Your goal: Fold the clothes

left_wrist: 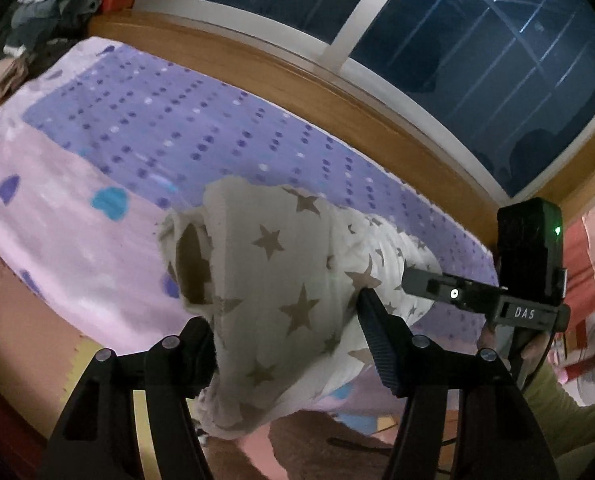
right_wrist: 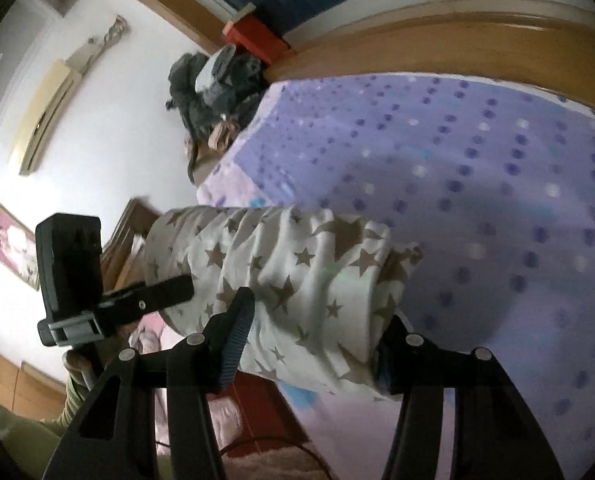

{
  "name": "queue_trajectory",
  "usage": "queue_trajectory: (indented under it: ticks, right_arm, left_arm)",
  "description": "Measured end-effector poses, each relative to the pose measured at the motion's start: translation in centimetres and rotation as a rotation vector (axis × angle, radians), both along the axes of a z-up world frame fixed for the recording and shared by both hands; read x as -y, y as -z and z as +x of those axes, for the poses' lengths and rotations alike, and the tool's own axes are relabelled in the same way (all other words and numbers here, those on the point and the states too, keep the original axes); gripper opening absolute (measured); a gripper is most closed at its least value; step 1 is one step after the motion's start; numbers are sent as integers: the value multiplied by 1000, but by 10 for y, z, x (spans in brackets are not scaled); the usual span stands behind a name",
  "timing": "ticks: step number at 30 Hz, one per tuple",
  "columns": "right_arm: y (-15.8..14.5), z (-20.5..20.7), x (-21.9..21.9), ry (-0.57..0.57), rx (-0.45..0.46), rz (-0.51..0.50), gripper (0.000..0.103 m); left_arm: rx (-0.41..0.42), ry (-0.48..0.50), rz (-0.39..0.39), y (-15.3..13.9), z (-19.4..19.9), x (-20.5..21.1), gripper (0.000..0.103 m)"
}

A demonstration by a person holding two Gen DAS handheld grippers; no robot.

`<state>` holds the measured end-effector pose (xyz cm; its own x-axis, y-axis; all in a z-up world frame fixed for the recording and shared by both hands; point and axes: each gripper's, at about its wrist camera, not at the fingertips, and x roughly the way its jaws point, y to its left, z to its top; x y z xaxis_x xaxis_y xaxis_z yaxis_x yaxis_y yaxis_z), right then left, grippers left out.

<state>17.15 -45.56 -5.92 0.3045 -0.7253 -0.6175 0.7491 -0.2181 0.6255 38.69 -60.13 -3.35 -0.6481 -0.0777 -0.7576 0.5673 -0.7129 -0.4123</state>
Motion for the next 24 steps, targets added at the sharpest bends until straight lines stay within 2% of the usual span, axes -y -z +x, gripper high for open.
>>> queue_trajectory:
  ticks: [6, 12, 20, 24]
  right_arm:
    - [-8, 37, 48, -11, -25, -1, 53]
    - [-3, 48, 111, -9, -31, -2, 53]
    - [13, 51, 198, 37, -23, -28, 53]
    - [15, 49, 236, 66, -20, -15, 53]
  left_arm:
    - [7, -2, -44, -11, 29, 46, 64]
    - [11, -11, -61, -8, 46, 107, 64]
    - [76, 78, -90, -4, 36, 207, 64]
    - [73, 90, -79, 0, 34, 250, 64]
